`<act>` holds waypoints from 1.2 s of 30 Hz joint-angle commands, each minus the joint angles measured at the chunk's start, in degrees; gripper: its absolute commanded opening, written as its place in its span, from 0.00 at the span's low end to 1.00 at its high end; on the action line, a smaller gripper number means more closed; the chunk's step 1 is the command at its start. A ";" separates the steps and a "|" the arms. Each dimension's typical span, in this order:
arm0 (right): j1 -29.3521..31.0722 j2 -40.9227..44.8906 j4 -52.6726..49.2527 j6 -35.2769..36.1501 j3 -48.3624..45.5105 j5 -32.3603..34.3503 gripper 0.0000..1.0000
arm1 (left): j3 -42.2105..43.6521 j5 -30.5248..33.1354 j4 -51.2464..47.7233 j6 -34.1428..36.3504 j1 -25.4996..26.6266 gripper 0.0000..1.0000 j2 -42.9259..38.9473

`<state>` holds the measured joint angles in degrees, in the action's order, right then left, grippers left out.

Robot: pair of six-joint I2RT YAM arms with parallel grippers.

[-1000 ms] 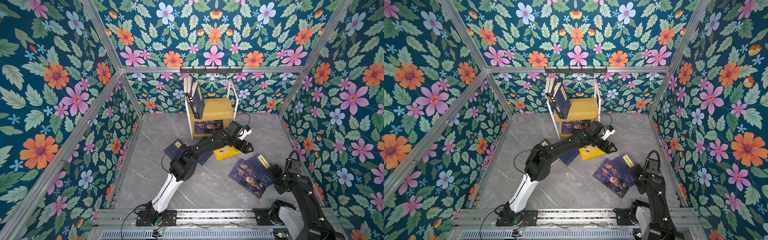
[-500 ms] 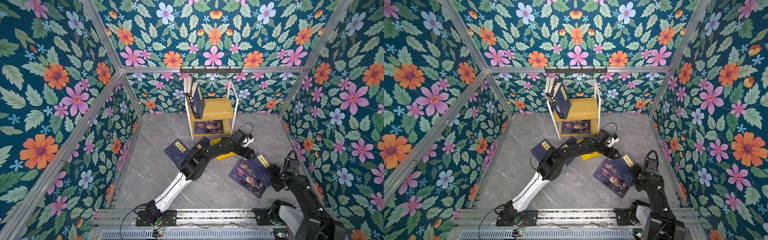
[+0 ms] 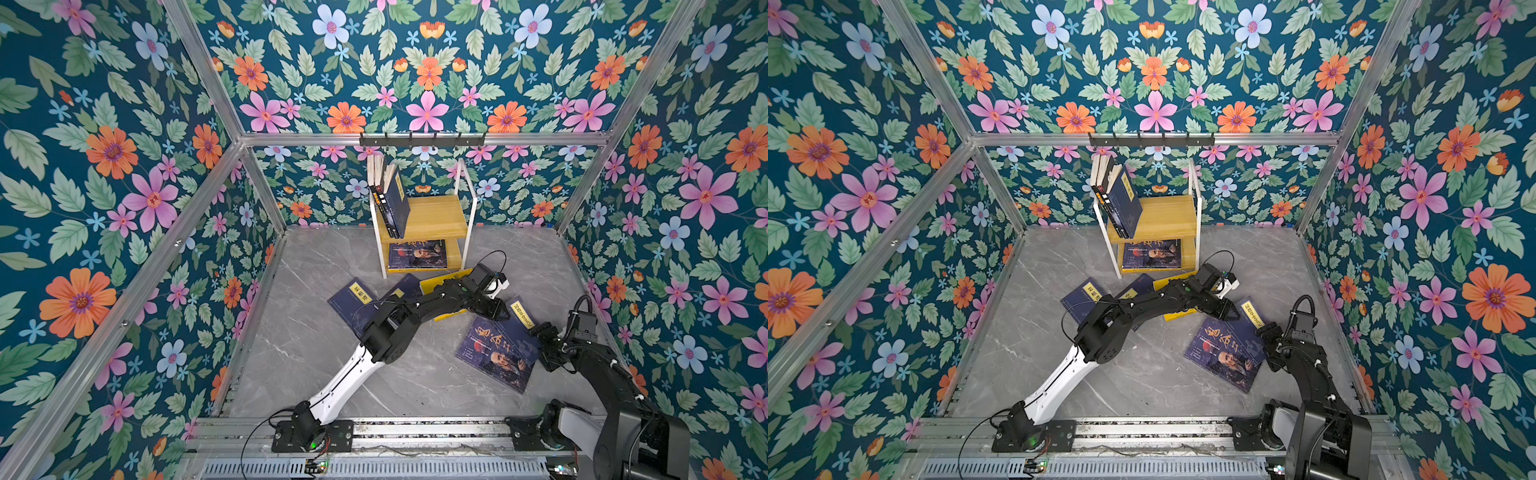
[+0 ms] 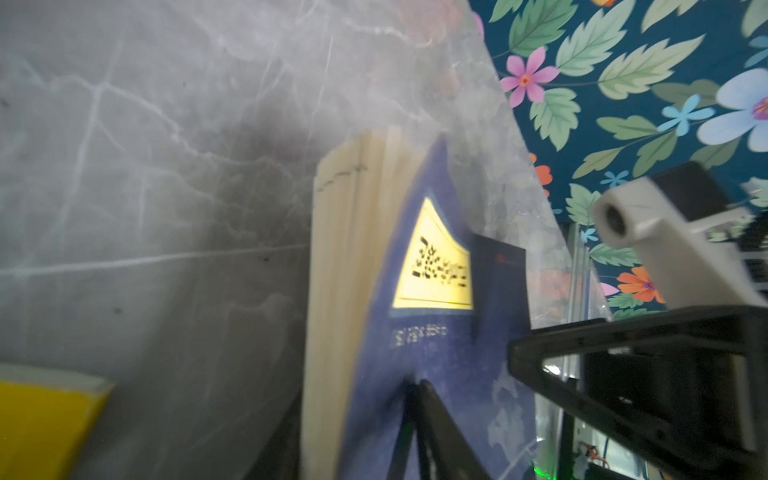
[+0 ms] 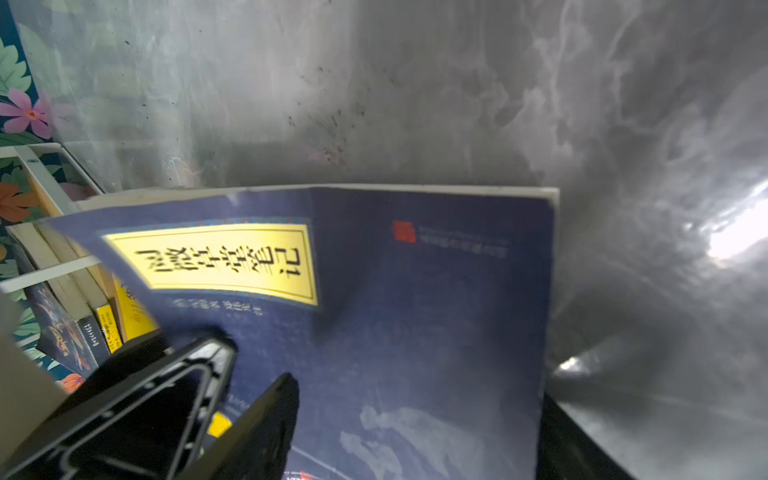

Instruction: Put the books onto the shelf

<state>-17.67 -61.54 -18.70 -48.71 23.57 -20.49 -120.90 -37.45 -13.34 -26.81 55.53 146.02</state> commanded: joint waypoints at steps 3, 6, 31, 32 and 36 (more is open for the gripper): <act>0.18 0.38 -1.69 1.34 0.55 -0.89 0.80 | -0.30 -2.84 1.51 -0.92 0.56 0.10 -2.67; 0.44 1.19 -2.21 2.61 0.91 -0.36 0.80 | -0.17 -3.35 1.65 -1.70 0.46 0.00 -4.00; 20.51 12.23 -11.45 9.95 12.73 18.74 0.86 | 33.60 5.11 7.21 -10.57 -7.57 0.00 -37.42; 20.71 12.23 -11.48 9.95 12.72 18.46 0.86 | 34.68 5.74 7.15 -10.87 -8.35 0.00 -38.64; 23.43 12.45 -10.03 10.97 12.51 19.68 0.86 | 39.82 7.22 7.81 -12.95 -12.19 0.00 -43.01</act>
<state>4.36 -49.30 -29.45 -38.79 35.86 -2.63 -82.76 -32.14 -8.25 -37.60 44.69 104.84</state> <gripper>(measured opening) 0.858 0.117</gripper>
